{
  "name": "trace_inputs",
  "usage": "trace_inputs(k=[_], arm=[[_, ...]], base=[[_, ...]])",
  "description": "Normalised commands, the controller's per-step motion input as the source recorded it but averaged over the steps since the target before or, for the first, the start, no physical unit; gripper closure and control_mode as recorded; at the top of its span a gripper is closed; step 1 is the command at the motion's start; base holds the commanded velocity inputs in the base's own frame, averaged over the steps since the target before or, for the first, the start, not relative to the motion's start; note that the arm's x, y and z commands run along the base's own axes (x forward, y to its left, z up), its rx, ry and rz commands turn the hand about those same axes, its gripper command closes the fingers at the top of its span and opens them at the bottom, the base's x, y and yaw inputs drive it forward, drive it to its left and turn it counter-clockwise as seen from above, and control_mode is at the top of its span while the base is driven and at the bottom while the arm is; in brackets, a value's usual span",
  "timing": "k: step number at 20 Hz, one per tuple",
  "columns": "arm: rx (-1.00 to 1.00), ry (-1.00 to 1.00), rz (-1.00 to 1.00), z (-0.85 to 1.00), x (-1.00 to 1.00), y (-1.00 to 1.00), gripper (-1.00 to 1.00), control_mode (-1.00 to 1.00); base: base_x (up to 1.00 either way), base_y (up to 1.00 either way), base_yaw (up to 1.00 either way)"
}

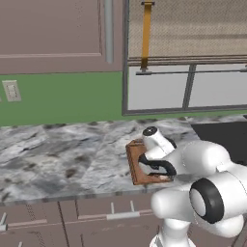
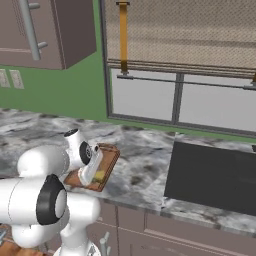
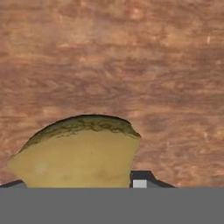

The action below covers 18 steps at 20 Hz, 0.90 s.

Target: Pick up the sponge from the counter and clean the cutting board by briefly scrubbing or pressing down on the cutting board. Once finished, release the sponge.

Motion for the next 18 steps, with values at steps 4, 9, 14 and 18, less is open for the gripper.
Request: trace_inputs(k=[4,9,14,18], arm=[[0.21,0.02,0.09,-0.25,0.60,-0.13,1.00,-1.00],[0.19,0.01,0.09,-0.14,0.83,-0.18,1.00,-1.00],[0.18,-0.06,0.04,-0.08,0.82,-0.02,1.00,-1.00],[0.16,-0.12,0.01,-0.01,0.76,0.02,1.00,-1.00]], base=[[0.00,0.00,0.00],[0.00,0.00,0.00],[0.00,0.00,0.00],[0.00,0.00,0.00]])
